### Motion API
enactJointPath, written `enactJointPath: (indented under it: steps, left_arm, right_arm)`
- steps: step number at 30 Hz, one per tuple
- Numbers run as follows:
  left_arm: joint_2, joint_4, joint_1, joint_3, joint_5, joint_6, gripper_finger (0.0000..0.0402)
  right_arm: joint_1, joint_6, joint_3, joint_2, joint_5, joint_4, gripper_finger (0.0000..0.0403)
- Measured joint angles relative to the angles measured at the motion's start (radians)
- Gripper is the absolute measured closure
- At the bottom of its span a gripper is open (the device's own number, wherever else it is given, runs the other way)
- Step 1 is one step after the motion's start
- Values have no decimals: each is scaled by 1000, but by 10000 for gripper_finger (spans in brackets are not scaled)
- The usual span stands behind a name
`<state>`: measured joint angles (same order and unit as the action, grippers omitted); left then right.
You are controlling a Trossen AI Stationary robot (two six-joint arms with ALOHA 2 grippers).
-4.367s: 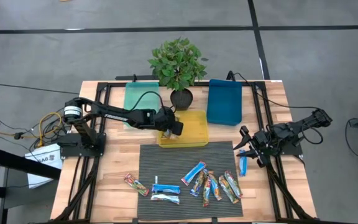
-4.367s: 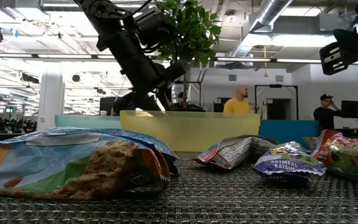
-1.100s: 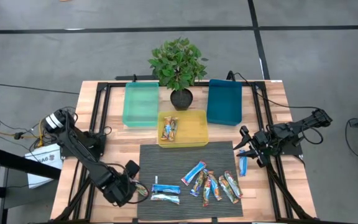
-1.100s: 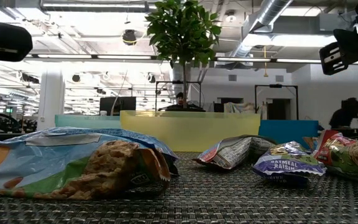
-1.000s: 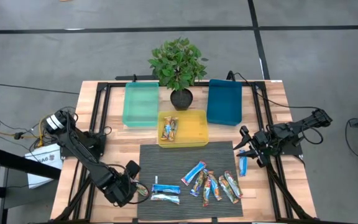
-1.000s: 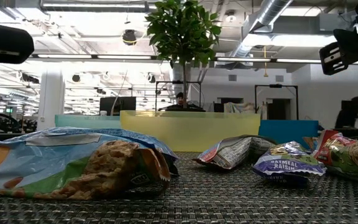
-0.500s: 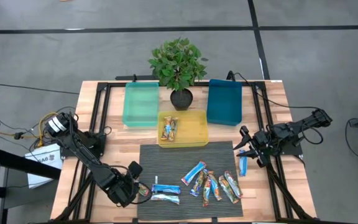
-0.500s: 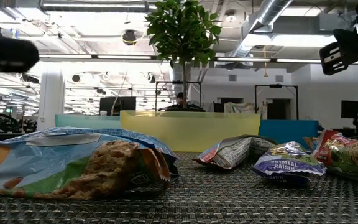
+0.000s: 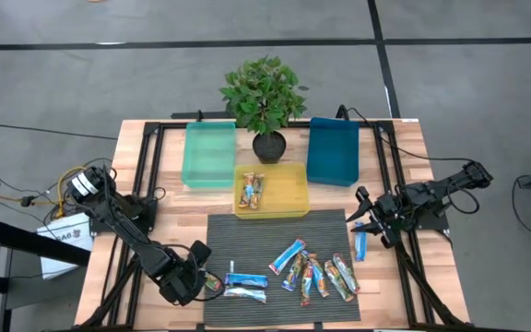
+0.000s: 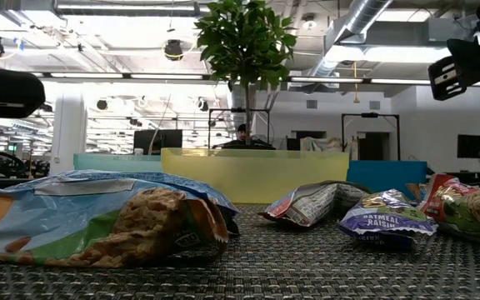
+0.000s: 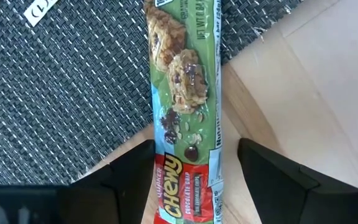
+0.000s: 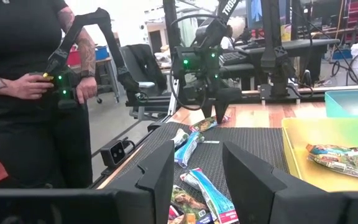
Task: Pick and place Granola Bars by type
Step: Put the red granola bar into the green bin
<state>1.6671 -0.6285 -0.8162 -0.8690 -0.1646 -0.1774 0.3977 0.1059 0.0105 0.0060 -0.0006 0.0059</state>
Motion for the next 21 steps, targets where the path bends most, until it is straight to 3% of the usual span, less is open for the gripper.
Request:
enactJointPath:
  steps: [4, 16, 21]
  left_arm:
    - [1, -1, 0, 1, 12, -1, 205]
    - [2, 24, 0, 2, 61, -26, 349]
    - [-10, 64, -2, 7, 65, -46, 378]
  right_arm:
    - [0, 0, 0, 0, 0, 0, 273]
    - [0, 0, 0, 0, 0, 1, 273]
    - [0, 0, 0, 0, 0, 1, 273]
